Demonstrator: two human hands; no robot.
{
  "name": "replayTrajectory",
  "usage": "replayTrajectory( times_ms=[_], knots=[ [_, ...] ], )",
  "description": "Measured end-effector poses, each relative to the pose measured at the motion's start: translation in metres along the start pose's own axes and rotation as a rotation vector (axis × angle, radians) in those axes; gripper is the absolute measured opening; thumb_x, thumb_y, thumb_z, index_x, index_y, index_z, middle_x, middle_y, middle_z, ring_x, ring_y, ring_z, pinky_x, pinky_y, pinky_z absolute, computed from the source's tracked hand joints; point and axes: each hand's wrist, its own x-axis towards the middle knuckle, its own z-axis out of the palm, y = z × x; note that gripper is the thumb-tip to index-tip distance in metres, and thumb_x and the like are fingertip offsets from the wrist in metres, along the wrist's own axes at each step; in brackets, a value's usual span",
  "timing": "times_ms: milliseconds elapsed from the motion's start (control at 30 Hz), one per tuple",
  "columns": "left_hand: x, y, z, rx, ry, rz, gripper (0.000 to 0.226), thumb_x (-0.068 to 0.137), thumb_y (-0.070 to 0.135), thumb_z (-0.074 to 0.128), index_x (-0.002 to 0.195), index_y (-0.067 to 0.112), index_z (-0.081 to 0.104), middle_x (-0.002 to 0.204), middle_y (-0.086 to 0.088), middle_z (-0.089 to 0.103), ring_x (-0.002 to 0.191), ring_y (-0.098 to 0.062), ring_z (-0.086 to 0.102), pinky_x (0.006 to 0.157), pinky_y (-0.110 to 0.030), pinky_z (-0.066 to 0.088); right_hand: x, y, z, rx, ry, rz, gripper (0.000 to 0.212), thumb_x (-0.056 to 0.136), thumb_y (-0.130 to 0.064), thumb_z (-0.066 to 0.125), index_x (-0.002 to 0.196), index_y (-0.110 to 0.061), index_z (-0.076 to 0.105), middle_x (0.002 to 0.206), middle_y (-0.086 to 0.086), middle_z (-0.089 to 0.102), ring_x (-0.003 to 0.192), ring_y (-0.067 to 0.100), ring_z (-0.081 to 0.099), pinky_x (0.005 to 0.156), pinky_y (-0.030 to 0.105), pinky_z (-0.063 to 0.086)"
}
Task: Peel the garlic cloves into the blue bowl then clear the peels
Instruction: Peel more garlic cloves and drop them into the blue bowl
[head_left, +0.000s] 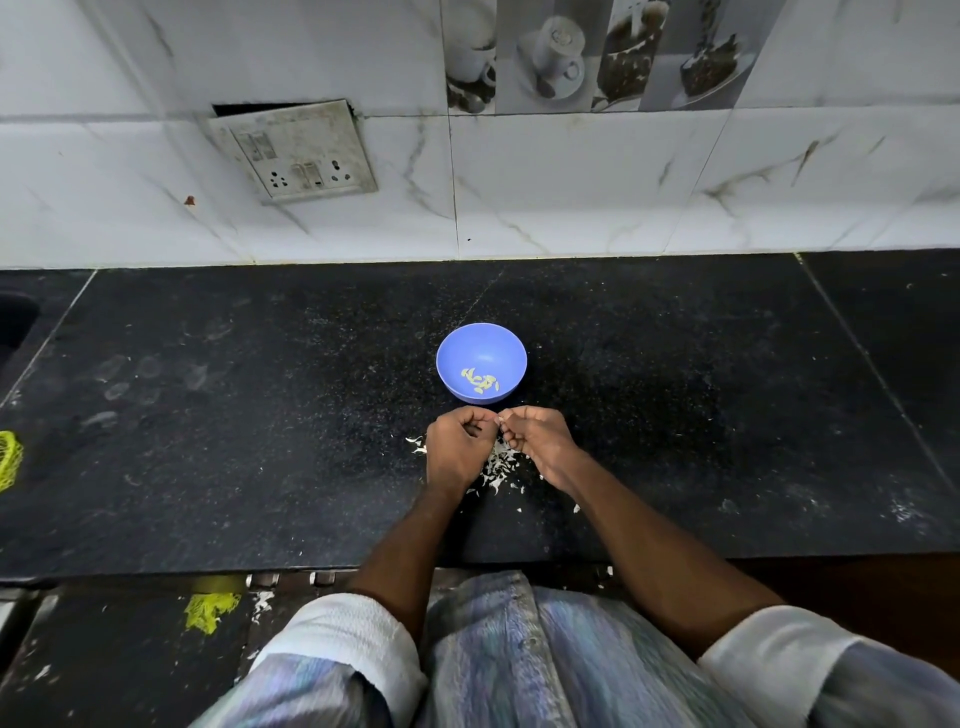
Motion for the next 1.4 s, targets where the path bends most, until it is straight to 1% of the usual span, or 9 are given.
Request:
replayTrajectory(
  times_ms=[133,267,433,600,767,1033,1167,1300,1400],
  knots=[
    [0.0,0.0,0.002,-0.031,-0.01,-0.034,0.006,0.088,0.017,0.078,0.087,0.021,0.083,0.073,0.012,0.077,0.067,-0.002,0.071,0.067,-0.019,0.055,-0.002,0.001,0.0,0.063,0.0,0.008,0.012,0.1,0.001,0.059,0.093,0.0,0.069,0.072,0.009,0.062,0.063,0.012,0.054,0.057,0.018,0.046],
    [0.002,0.001,0.004,-0.1,-0.011,-0.064,0.003,0.087,0.02,0.08,0.088,0.019,0.083,0.075,0.009,0.078,0.07,-0.007,0.075,0.07,-0.025,0.061,0.0,-0.002,0.002,0.162,0.009,0.044,0.014,0.101,0.004,0.055,0.095,0.001,0.067,0.077,0.011,0.063,0.065,0.012,0.054,0.057,0.018,0.048],
    [0.002,0.002,0.003,-0.154,0.031,-0.092,0.006,0.083,0.019,0.084,0.085,0.014,0.082,0.072,0.005,0.078,0.065,-0.004,0.072,0.066,-0.02,0.057,0.002,-0.002,0.008,0.236,0.001,0.106,0.015,0.103,0.003,0.051,0.101,0.003,0.066,0.079,0.01,0.065,0.065,0.011,0.054,0.056,0.018,0.047],
    [0.003,-0.003,0.003,-0.132,0.021,-0.079,0.003,0.086,0.019,0.08,0.086,0.017,0.081,0.073,0.005,0.077,0.063,-0.003,0.069,0.066,-0.022,0.056,0.003,-0.002,0.008,0.229,0.004,0.133,0.012,0.102,0.0,0.056,0.098,0.001,0.067,0.074,0.008,0.065,0.064,0.011,0.054,0.057,0.017,0.049],
    [0.004,-0.005,0.002,-0.122,-0.009,-0.05,0.006,0.089,0.023,0.076,0.09,0.02,0.081,0.077,0.007,0.078,0.072,-0.009,0.074,0.072,-0.027,0.06,0.005,-0.002,0.007,0.247,0.016,0.14,0.013,0.103,-0.002,0.056,0.095,0.0,0.067,0.07,0.005,0.061,0.064,0.01,0.054,0.062,0.019,0.048],
    [0.001,-0.004,0.004,-0.101,0.036,-0.062,0.003,0.088,0.019,0.078,0.087,0.018,0.081,0.074,0.008,0.077,0.068,-0.006,0.072,0.07,-0.027,0.06,0.004,0.002,0.009,0.228,0.035,0.138,0.013,0.103,-0.004,0.057,0.095,-0.002,0.067,0.075,0.007,0.061,0.067,0.011,0.055,0.064,0.02,0.049],
    [-0.001,-0.001,0.005,-0.098,0.045,-0.051,0.003,0.086,0.021,0.078,0.085,0.02,0.081,0.073,0.01,0.077,0.07,-0.007,0.074,0.072,-0.03,0.062,0.002,0.001,0.011,0.252,0.051,0.133,0.017,0.103,-0.001,0.054,0.092,-0.002,0.066,0.075,0.008,0.062,0.066,0.011,0.054,0.063,0.021,0.048],
    [-0.002,0.004,0.007,-0.12,0.056,-0.06,0.003,0.083,0.024,0.081,0.083,0.021,0.08,0.072,0.01,0.077,0.07,-0.008,0.074,0.072,-0.03,0.062,0.001,0.001,0.013,0.272,0.069,0.144,0.017,0.103,-0.001,0.055,0.091,-0.002,0.067,0.071,0.007,0.069,0.065,0.012,0.058,0.064,0.022,0.047],
    [-0.003,0.006,0.007,-0.121,0.058,-0.064,0.003,0.083,0.021,0.082,0.082,0.021,0.08,0.071,0.01,0.076,0.068,-0.007,0.074,0.07,-0.028,0.062,0.001,0.0,0.013,0.276,0.075,0.15,0.016,0.103,-0.003,0.056,0.091,-0.003,0.067,0.069,0.005,0.069,0.064,0.011,0.056,0.061,0.021,0.047]
  ],
)
